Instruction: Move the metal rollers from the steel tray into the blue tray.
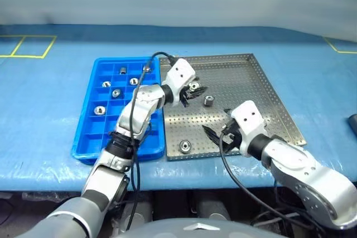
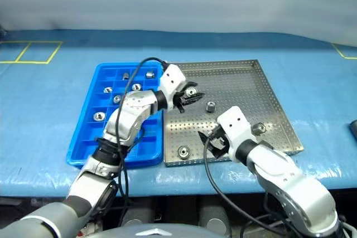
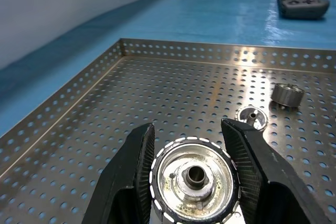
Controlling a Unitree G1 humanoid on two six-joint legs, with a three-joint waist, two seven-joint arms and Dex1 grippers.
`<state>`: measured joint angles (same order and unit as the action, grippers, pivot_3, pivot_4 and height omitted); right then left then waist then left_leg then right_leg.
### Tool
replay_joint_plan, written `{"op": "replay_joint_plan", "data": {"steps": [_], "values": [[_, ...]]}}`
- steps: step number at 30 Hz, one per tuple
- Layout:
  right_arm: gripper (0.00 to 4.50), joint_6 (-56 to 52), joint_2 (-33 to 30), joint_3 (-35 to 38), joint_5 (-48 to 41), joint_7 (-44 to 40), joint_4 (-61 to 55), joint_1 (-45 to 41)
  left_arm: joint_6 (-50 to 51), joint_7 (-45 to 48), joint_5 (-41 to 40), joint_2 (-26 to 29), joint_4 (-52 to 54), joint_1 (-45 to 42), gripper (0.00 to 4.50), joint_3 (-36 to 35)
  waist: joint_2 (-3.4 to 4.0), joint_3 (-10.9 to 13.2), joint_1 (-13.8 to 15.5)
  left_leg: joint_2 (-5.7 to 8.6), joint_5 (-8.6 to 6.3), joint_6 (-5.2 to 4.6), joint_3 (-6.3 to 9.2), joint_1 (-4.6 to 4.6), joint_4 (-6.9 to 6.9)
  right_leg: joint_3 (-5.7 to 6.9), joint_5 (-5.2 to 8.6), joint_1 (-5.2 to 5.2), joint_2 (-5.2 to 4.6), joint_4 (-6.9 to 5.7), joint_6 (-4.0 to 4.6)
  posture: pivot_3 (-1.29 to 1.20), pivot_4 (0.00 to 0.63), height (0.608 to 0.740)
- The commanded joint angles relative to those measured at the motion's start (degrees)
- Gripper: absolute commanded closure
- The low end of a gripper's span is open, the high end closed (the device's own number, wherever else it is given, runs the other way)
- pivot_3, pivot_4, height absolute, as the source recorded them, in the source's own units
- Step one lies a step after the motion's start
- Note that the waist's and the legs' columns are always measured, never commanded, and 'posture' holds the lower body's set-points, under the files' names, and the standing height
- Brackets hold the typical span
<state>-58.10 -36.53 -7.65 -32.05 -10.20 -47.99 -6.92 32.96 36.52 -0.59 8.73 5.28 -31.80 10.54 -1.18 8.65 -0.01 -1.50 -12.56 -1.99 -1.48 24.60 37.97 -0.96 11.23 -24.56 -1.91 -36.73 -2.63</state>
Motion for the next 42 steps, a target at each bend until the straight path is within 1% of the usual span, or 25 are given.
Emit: {"op": "replay_joint_plan", "data": {"steps": [1,4,8,13,18,21,30,32,34,35,36,38,39,42], "values": [[0.0,1.55,0.58,-5.66,1.83,-4.55,2.62,-5.76,2.75,-4.1,1.71,3.2,11.85,5.63,2.74,-1.78,-0.01,0.01,1.06,0.0,0.0,0.0,0.04,0.01,0.0,0.0,0.01,0.01,0.02,0.0,0.01,0.21,0.15,0.74],[0.0,2.81,2.36,-10.82,4.04,-7.22,6.01,-10.22,6.23,-7.95,2.8,5.64,19.17,11.76,2.74,-3.5,-0.02,0.02,2.58,-0.05,0.0,0.01,0.13,0.04,-0.01,0.03,0.02,0.01,0.09,0.01,0.03,0.26,0.15,0.74],[0.0,4.53,5.82,-16.15,6.47,-9.89,8.87,-13.81,10.39,-11.87,3.62,7.4,26.55,18.63,2.74,-5.49,-0.03,0.02,4.64,-0.06,0.0,0.02,0.17,0.09,0.05,0.07,0.02,0.03,0.07,0.03,0.03,0.31,0.15,0.74],[0.0,6.37,8.21,-20.12,8.85,-13.31,11.44,-15.79,15.47,-16.89,3.97,7.06,32.55,24.69,2.74,-7.36,-0.03,0.03,6.39,0.0,0.0,0.03,0.16,0.08,0.11,0.22,0.02,0.06,-0.13,0.05,0.02,0.36,0.15,0.74],[0.0,7.37,9.28,-21.06,10.33,-15.45,12.47,-15.98,17.17,-20.01,4.81,7.16,33.13,26.56,2.74,-7.32,-0.02,0.03,8.09,0.0,0.01,0.04,0.16,0.07,0.13,0.3,0.02,0.04,-0.17,0.03,0.02,0.38,0.15,0.74],[0.0,7.29,9.92,-21.05,11.06,-16.08,12.65,-15.77,17.67,-20.1,4.44,7.89,32.66,26.95,2.74,-6.81,-0.02,0.03,8.78,-0.01,0.0,0.05,0.17,0.08,0.08,0.33,0.03,0.01,-0.18,0.03,0.05,0.38,0.15,0.74],[0.0,5.73,10.53,-18.99,11.99,-15.42,10.85,-13.02,20.58,-19.85,2.91,8.27,30.57,27.11,2.74,-4.92,-0.02,0.03,9.08,0.0,-0.01,0.07,0.15,0.11,-0.03,0.4,0.06,-0.02,-0.25,0.12,0.09,0.34,0.15,0.74],[0.0,5.31,10.45,-18.2,11.95,-14.98,10.16,-12.1,21.07,-19.62,2.84,8.77,30.42,26.61,2.01,-4.8,-0.01,0.03,9.01,0.0,-0.01,0.07,0.15,0.12,-0.03,0.41,0.06,-0.02,-0.26,0.13,0.09,0.31,0.15,0.74],[0.0,4.9,10.28,-17.16,11.88,-14.51,9.38,-11.04,21.27,-19.44,2.74,9.37,30.16,25.99,1.48,-4.9,-0.01,0.03,8.85,0.0,-0.01,0.07,0.15,0.12,-0.04,0.4,0.06,-0.03,-0.27,0.14,0.09,0.31,0.15,0.74],[0.0,4.71,10.12,-16.62,11.84,-14.25,8.95,-10.48,21.33,-19.36,2.59,9.68,29.99,25.54,1.07,-5.02,-0.01,0.04,8.78,0.0,-0.01,0.07,0.15,0.12,-0.04,0.41,0.06,-0.03,-0.27,0.14,0.09,0.31,0.15,0.74],[0.0,4.5,9.99,-16.09,11.82,-13.99,8.51,-9.95,21.28,-19.24,2.26,9.91,29.89,25.02,0.81,-5.17,0.0,0.03,8.68,0.0,-0.01,0.08,0.16,0.12,-0.04,0.41,0.06,-0.03,-0.27,0.15,0.09,0.29,0.15,0.74],[0.0,3.94,9.83,-14.69,11.72,-13.3,7.41,-8.77,20.87,-18.79,1.58,10.2,29.69,23.44,0.11,-5.25,0.0,0.04,8.56,0.0,-0.01,0.08,0.15,0.12,-0.05,0.41,0.06,-0.03,-0.28,0.16,0.09,0.29,0.15,0.74],[0.0,3.63,9.84,-13.91,11.58,-12.97,6.84,-8.2,20.48,-18.47,1.16,10.18,29.57,22.56,0.05,-5.28,0.0,0.04,8.6,0.0,-0.01,0.08,0.15,0.13,-0.05,0.42,0.06,-0.03,-0.28,0.16,0.09,0.26,0.15,0.74],[0.0,2.34,9.71,-10.15,10.76,-11.79,4.31,-5.47,19.07,-16.72,-1.64,8.77,28.46,17.95,0.05,-6.04,-0.01,0.04,8.44,0.01,-0.01,0.08,0.16,0.17,-0.04,0.44,0.06,-0.03,-0.3,0.21,0.09,0.24,0.15,0.74]]}}
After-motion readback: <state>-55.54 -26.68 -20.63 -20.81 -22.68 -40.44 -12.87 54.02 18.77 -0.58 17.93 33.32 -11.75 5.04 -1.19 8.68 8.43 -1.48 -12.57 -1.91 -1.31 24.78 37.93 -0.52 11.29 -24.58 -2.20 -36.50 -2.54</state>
